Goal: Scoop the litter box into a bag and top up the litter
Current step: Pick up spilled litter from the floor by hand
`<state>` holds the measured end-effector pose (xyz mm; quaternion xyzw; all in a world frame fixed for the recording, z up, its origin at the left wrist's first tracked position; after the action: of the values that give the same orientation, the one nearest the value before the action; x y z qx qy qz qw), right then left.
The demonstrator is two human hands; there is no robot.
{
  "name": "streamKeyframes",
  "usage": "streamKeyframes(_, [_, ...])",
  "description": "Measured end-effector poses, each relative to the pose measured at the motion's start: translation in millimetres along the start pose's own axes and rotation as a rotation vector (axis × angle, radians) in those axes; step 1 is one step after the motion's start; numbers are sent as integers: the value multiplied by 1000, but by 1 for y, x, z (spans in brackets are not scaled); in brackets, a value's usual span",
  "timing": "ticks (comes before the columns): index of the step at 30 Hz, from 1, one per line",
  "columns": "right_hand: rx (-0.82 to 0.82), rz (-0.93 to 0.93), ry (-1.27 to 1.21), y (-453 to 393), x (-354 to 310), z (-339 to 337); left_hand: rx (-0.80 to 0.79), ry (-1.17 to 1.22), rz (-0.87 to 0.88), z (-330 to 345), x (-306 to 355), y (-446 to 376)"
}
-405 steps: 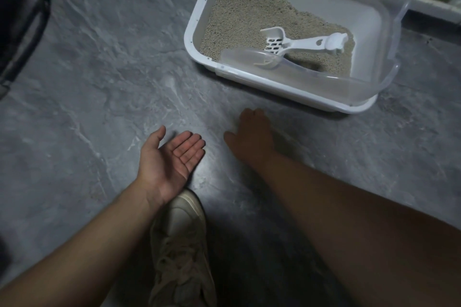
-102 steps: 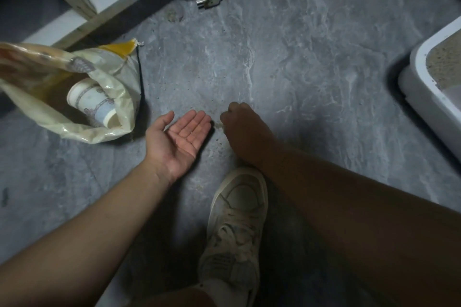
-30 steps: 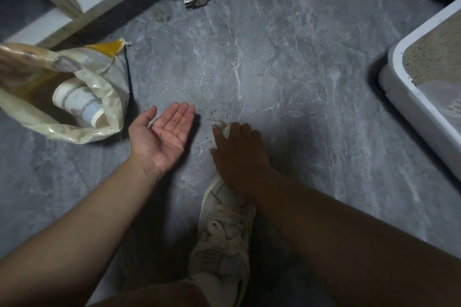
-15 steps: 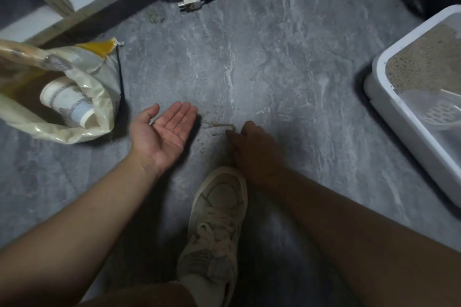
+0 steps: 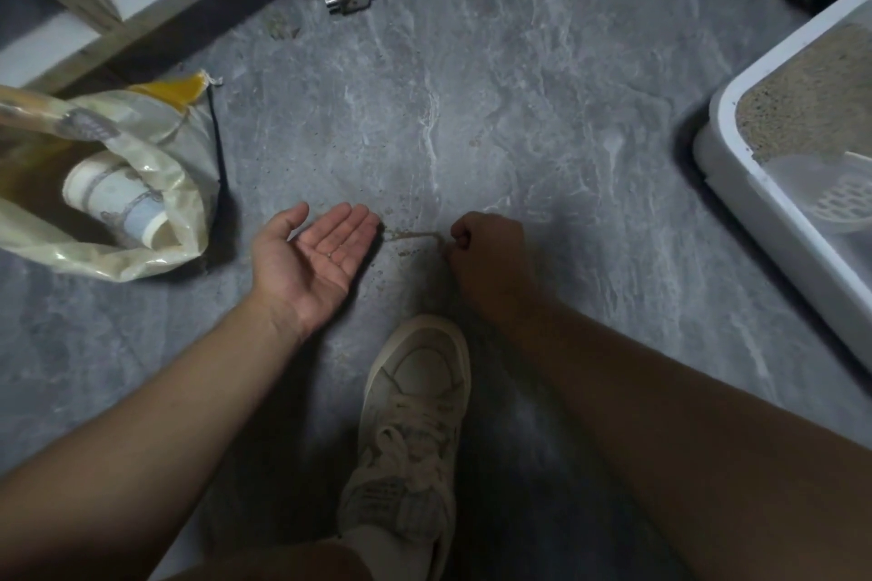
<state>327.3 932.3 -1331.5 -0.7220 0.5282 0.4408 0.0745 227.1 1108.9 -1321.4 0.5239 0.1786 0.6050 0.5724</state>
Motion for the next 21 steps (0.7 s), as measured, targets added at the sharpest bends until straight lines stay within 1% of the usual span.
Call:
streamKeyframes(7, [-34,-55,167,-4,-13,10,-10,-20,-27,6,-2,-1])
streamKeyframes(14, [-134,-158,299,-9,-21,7,-8,-19,-38,3,0,-1])
streamKeyframes(21, [-163,-108,411,-8,-45,6,-3,-32,-42,2,-1,1])
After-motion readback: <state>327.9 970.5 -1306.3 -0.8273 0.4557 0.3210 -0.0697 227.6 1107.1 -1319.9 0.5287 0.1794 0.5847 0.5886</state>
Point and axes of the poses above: each hand's wrist, its own y-axis away from the middle knuckle, its own z-axis out of the palm, x = y × z, the point moved 1 cm from there along -y, towards the middle knuckle, and after that the axes turned 11 degrees about -y, right-handed, at the moved point
